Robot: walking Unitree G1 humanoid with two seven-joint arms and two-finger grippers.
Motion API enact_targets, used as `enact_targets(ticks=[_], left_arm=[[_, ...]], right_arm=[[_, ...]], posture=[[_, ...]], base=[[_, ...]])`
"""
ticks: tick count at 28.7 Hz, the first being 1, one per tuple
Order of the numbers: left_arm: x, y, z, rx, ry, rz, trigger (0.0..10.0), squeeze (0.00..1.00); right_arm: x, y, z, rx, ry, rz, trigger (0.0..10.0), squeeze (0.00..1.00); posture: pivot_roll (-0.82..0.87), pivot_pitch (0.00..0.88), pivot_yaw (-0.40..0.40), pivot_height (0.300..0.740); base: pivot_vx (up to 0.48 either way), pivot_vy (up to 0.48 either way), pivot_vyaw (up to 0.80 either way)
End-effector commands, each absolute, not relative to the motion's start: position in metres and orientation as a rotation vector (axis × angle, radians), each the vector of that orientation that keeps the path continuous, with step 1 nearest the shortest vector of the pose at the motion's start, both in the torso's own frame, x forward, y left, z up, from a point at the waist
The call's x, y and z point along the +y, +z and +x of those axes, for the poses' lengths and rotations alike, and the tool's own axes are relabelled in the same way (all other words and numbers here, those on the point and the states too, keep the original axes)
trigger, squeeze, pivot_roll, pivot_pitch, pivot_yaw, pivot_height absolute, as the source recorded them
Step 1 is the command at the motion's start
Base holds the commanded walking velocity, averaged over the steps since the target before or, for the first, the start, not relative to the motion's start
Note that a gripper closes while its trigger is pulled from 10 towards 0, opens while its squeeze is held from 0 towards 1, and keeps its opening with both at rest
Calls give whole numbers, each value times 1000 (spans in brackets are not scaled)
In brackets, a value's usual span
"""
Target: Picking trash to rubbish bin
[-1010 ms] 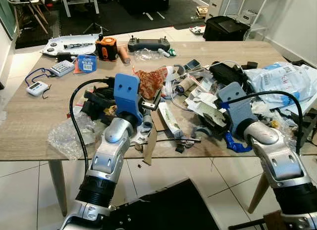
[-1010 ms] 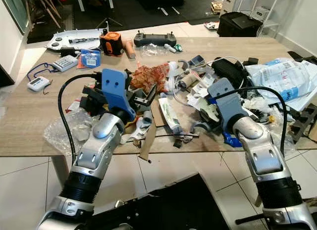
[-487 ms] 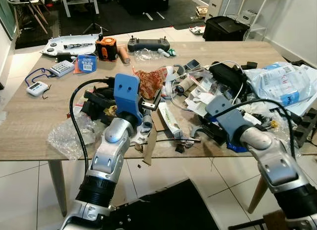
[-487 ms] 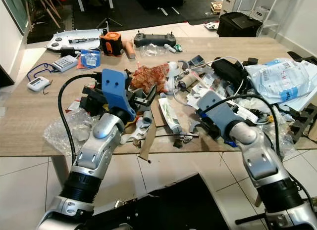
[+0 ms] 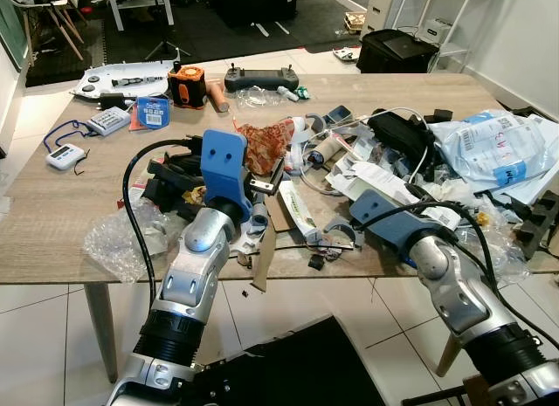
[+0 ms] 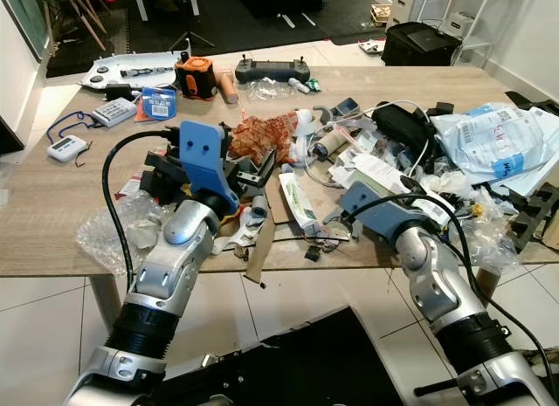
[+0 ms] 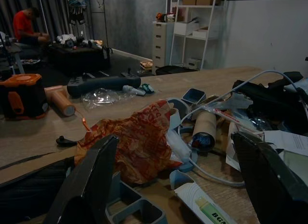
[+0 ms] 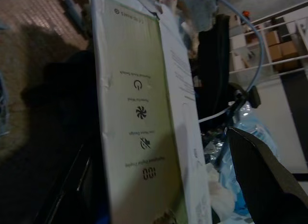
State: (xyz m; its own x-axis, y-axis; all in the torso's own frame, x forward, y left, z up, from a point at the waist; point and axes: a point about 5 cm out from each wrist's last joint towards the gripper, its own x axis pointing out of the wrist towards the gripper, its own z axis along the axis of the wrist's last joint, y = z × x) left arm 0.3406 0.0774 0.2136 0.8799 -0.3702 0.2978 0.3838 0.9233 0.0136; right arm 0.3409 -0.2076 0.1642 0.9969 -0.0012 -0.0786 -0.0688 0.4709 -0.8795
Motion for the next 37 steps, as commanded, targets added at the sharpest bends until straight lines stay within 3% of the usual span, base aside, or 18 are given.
enact_targets(ticks=[1, 8, 9, 10, 30, 36, 37], left_arm=[[77, 210, 339, -292, -395, -31, 10000, 0], [77, 210, 339, -293, -396, -34, 10000, 0], [76, 210, 339, -293, -395, -36, 10000, 0], [76, 210, 339, -293, -394, -37, 10000, 0], [79, 209, 339, -284, -386, -35, 10000, 0], [80, 211, 340, -291, -381, -36, 10000, 0], [80, 211, 340, -291, -381, -36, 10000, 0]], right_arm=[[-210, 161, 341, 63, 23, -1090, 10000, 0], [-211, 153, 340, 67, 48, -1046, 10000, 0], [-210, 150, 339, 68, 70, -1016, 2863, 0], [-209, 149, 339, 70, 81, -1006, 0, 0], [-209, 153, 338, 27, 69, -961, 0, 0], [-216, 245, 336, -411, -244, -879, 0, 0], [-216, 245, 336, -411, -244, -879, 0, 0]], posture=[[11, 104, 17, 740], [8, 104, 16, 740], [8, 104, 16, 740], [9, 110, 16, 740], [13, 122, 22, 740], [17, 123, 29, 740], [17, 123, 29, 740]], base=[[0, 0, 0], [0, 0, 0], [0, 0, 0], [0, 0, 0], [0, 0, 0], [0, 0, 0], [0, 0, 0]])
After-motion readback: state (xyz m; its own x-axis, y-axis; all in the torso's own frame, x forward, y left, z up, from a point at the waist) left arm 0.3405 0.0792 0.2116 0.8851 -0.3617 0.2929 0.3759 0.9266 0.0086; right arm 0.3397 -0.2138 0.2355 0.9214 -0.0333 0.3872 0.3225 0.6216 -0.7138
